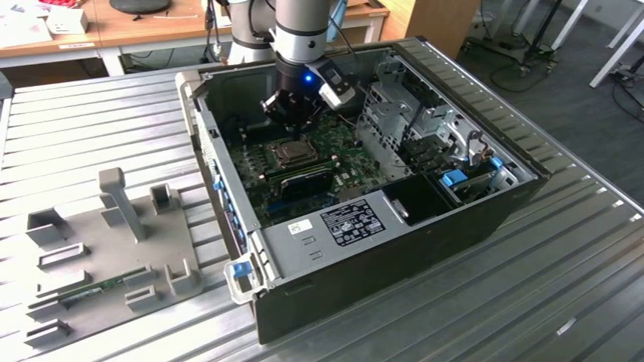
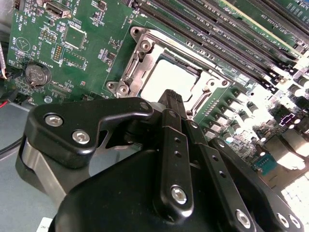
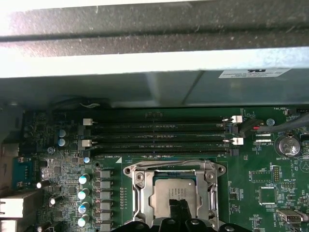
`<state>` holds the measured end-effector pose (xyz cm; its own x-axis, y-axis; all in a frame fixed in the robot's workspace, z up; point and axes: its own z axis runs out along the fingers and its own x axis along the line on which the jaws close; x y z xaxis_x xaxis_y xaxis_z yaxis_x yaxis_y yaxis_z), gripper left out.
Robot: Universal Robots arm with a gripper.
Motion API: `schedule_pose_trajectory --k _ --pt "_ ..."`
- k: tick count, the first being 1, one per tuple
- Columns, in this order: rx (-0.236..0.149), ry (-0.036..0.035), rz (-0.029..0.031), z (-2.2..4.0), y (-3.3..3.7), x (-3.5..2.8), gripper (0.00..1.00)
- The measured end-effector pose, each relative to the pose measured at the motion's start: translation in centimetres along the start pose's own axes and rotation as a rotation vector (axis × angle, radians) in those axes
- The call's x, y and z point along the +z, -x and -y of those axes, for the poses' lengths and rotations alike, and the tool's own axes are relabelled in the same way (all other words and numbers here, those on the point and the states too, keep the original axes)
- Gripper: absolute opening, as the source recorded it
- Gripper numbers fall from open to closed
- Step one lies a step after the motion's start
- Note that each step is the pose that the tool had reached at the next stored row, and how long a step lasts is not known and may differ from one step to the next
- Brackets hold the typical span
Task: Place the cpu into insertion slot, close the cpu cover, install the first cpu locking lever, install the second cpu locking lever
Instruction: 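Install the second cpu locking lever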
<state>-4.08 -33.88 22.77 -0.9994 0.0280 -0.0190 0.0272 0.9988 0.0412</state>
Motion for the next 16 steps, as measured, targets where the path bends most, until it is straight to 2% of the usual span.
schedule_pose_trajectory --k 16 --pt "0.000 -0.0001 -0.0001 -0.03 0.01 -0.91 0.10"
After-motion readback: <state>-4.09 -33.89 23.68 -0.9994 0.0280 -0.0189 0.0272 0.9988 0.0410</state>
